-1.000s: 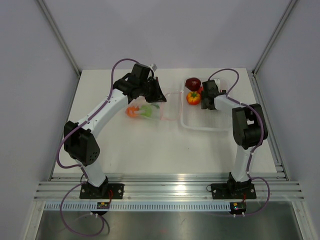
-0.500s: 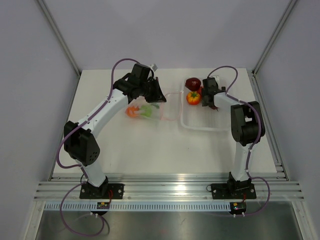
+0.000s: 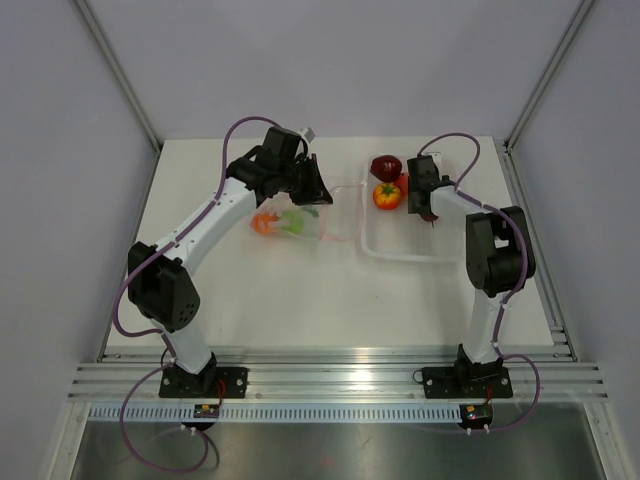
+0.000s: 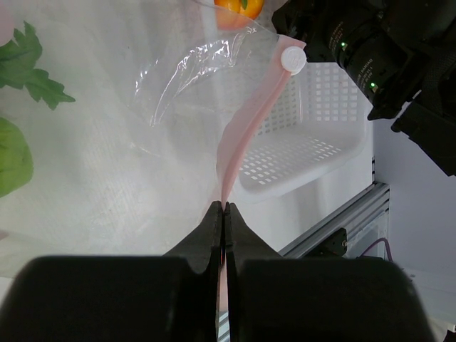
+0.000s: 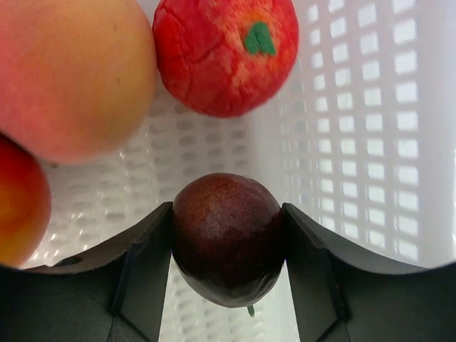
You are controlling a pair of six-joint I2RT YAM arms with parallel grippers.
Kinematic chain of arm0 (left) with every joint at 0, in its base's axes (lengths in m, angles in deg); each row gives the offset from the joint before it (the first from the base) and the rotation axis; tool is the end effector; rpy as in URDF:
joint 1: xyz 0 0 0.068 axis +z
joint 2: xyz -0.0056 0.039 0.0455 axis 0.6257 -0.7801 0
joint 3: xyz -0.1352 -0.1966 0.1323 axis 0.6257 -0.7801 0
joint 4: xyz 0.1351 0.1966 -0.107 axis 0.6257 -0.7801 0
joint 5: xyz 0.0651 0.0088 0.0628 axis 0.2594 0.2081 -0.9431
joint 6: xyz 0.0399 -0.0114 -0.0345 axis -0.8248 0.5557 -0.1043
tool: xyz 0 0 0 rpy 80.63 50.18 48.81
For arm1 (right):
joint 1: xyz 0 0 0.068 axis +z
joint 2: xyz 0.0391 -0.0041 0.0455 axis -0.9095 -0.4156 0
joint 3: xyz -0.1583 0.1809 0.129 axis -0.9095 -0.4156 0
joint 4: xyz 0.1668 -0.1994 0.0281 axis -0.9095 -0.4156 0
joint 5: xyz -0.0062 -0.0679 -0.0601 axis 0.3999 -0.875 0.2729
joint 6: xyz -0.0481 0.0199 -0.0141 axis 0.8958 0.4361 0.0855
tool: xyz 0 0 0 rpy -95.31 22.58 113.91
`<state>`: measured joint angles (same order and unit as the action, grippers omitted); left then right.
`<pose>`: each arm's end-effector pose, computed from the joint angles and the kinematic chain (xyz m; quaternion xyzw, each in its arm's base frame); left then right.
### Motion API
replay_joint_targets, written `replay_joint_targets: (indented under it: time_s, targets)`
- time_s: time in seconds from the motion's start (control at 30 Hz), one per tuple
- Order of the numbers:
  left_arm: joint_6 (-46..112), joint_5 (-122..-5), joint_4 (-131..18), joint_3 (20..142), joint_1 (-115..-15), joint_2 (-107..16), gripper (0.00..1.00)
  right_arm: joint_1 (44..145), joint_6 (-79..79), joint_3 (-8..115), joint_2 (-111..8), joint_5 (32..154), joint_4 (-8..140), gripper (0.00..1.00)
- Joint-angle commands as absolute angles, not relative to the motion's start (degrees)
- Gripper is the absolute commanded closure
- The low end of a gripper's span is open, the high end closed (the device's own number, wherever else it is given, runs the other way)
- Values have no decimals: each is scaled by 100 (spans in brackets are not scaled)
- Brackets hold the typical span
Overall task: Place the food in the zip-top bag and seal the zipper
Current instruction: Pick up the fake fruit from the bin.
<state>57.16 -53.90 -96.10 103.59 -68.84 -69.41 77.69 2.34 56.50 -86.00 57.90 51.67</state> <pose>0.3338 -0.2061 0.3408 0.0140 0.9063 -0.3364 0.2555 0.4234 0.0754 0.1700 0.0132 0.9224 -0.1725 0.3453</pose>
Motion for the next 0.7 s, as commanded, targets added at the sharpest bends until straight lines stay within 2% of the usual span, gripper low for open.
replay_joint_targets:
  time_s: [0.0,0.43,0.53,0.67]
  targets:
    - [5627,-5204,-9518,10730,-6862,-6986,100,7739,-298,5502,-7692,6002,4983,52]
    - [5758,-4765,-9756,11688,-6958,-7575,100,7739,-1651,4438,-4846,7689,4104,50]
    - [5819,-4738,-9738,11785,-7011,-7724,100,7792,-1932,4447,-4379,8374,4165,50]
    - [5960,-4720,-9616,11838,-7055,-7777,100,8169,-2074,4684,-4307,8464,4148,51]
